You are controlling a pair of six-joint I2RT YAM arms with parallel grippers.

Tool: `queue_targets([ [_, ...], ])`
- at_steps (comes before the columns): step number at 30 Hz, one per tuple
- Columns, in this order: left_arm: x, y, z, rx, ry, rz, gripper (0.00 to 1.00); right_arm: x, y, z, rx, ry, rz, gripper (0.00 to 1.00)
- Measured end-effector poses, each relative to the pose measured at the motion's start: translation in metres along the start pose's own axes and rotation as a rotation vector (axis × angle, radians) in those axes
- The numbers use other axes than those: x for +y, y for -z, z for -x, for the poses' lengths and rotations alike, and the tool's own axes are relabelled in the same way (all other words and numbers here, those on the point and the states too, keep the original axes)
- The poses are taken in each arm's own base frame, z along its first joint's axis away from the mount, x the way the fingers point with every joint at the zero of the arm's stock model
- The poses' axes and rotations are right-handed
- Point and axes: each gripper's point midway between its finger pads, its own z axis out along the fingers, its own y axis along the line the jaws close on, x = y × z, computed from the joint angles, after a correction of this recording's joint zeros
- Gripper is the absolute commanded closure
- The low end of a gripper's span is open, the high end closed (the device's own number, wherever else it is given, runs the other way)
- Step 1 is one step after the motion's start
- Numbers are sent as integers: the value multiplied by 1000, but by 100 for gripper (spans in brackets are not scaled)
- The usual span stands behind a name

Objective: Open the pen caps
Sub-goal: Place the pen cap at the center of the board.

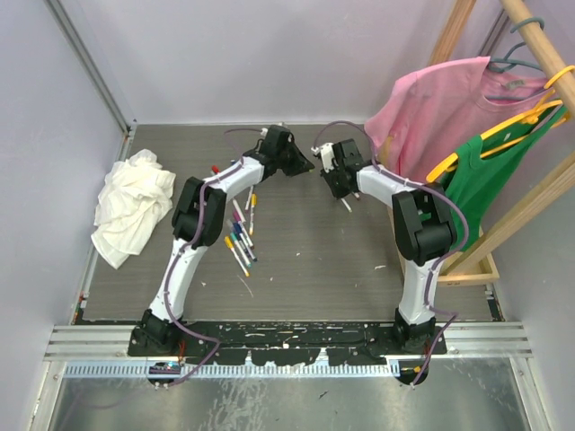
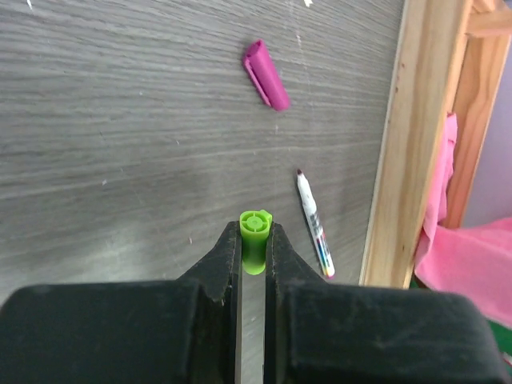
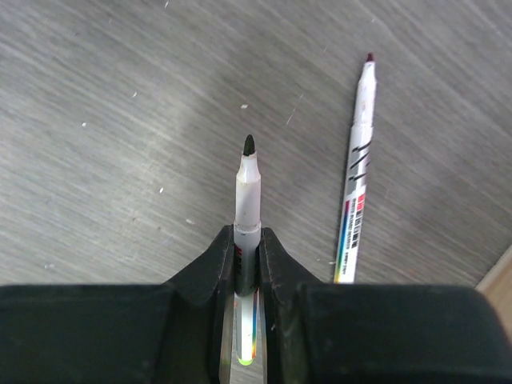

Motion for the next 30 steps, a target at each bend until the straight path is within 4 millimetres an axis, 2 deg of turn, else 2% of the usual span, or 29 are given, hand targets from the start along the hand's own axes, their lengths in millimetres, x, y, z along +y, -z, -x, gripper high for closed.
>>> queue_targets([
  [4, 9, -18, -1, 21, 45, 45, 100, -7, -5, 6, 4, 8, -12, 83],
  [9, 22, -31, -7, 44, 110, 93, 98, -14, -13, -1, 39, -5, -5, 81],
  [20, 19, -38, -2, 39, 107, 98, 76, -21, -18, -6, 58, -27, 22, 75],
  [22, 21, -39, -3, 44, 98, 103, 68, -20, -18, -6, 59, -27, 28, 73],
  [27, 16, -36, 1, 39, 58, 89, 38, -19, -18, -6, 61, -28, 34, 67],
  [28, 13, -36, 2, 37, 50, 84, 30, -19, -18, -6, 61, -28, 34, 66],
  [30, 9, -35, 3, 34, 38, 73, 1, -20, -17, -6, 61, -30, 35, 65],
])
